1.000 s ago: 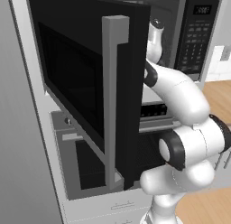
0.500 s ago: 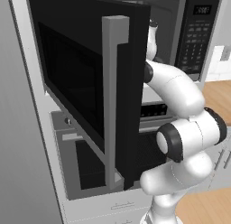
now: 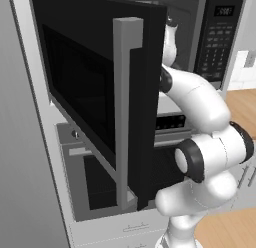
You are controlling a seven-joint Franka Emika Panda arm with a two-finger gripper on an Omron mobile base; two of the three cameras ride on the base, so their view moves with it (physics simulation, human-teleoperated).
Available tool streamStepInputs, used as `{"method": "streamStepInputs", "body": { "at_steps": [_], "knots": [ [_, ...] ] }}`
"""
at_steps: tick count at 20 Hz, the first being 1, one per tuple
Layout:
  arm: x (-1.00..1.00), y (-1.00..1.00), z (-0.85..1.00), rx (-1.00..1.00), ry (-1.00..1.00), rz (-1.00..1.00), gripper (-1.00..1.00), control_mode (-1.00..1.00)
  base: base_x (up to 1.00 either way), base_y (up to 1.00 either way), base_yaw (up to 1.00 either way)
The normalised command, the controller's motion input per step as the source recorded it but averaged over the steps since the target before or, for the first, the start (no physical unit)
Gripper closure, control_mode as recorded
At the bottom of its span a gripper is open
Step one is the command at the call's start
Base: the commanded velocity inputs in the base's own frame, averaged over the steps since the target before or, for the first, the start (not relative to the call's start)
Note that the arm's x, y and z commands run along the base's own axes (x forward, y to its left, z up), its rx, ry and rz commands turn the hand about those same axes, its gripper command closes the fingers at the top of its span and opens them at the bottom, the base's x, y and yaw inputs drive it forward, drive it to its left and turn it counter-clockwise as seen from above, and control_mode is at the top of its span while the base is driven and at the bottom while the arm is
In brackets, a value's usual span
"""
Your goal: Open the microwave, place the bowl with waffle inside the microwave, then close the microwave door and turn it on.
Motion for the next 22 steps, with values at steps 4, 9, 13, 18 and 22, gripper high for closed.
{"method": "streamStepInputs", "body": {
  "at_steps": [4,9,13,18,22],
  "knots": [
    [-0.89,-0.28,0.18,0.0,-0.21,0.0,-1.0,-1.0,0.0,0.0,0.0],
    [-1.0,-0.39,0.25,0.01,-0.24,0.0,-1.0,-1.0,0.0,0.0,0.0],
    [-1.0,-0.31,0.02,0.0,-0.09,0.0,1.0,-1.0,0.0,0.0,0.0],
    [-1.0,-0.29,0.02,0.03,-0.16,0.0,1.0,-1.0,0.0,0.0,0.0],
    [-1.0,-0.32,0.27,0.13,-0.13,0.01,1.0,-1.0,0.0,0.0,0.0]
  ]
}}
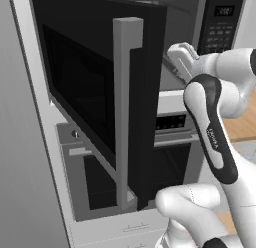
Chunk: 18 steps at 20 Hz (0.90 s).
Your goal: Open the microwave, place the bowl with waffle inside the microwave, then close the microwave door and turn it on.
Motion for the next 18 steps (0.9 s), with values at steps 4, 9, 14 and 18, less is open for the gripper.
{"method": "streamStepInputs", "body": {
  "at_steps": [4,9,14,18],
  "knots": [
    [-1.0,-0.11,0.19,0.11,-0.08,0.03,1.0,-1.0,0.0,0.0,0.0],
    [-1.0,-0.01,0.14,0.06,-0.05,0.02,1.0,-1.0,0.0,0.0,0.0],
    [-1.0,0.05,0.05,0.0,0.03,0.03,1.0,-1.0,0.0,0.0,0.0],
    [-1.0,0.27,-0.05,-0.06,0.11,0.01,1.0,-1.0,0.0,0.0,0.0]
  ]
}}
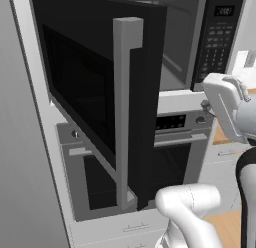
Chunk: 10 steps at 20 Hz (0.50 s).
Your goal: Open the microwave, place the bowl with waffle inside the microwave, then close the microwave door and turn it on.
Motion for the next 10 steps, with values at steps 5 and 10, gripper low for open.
{"method": "streamStepInputs", "body": {
  "at_steps": [5,10],
  "knots": [
    [-0.84,0.21,-0.07,-0.02,0.09,0.0,1.0,-1.0,0.0,0.0,0.0],
    [-0.06,0.04,-0.01,0.0,0.0,0.0,1.0,-1.0,0.0,0.0,0.0]
  ]
}}
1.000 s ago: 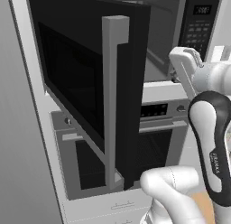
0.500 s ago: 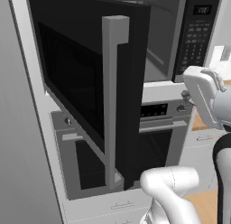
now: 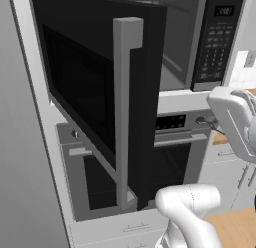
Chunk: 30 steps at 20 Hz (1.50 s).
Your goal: Open the microwave, place the bowl with waffle inside the microwave, then close the microwave door and turn it on.
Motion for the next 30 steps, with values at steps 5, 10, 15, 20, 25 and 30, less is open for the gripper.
{"method": "streamStepInputs", "body": {
  "at_steps": [5,10,15,20,25,30],
  "knots": [
    [-0.68,0.25,-0.16,-0.02,0.0,0.0,1.0,-1.0,0.0,0.0,0.0],
    [-0.81,0.55,-0.16,-0.11,0.0,0.0,1.0,-1.0,0.0,0.0,0.0],
    [-0.6,0.41,-0.02,-0.07,0.02,-0.06,1.0,-1.0,0.0,0.0,0.0],
    [-0.59,0.38,-0.02,-0.08,0.08,-0.06,1.0,-1.0,0.0,0.0,0.0],
    [-0.2,0.54,-0.04,-0.09,0.01,-0.03,1.0,-1.0,0.0,0.0,0.0],
    [0.27,0.76,-0.02,-0.1,0.0,-0.06,1.0,-1.0,0.0,0.0,0.0]
  ]
}}
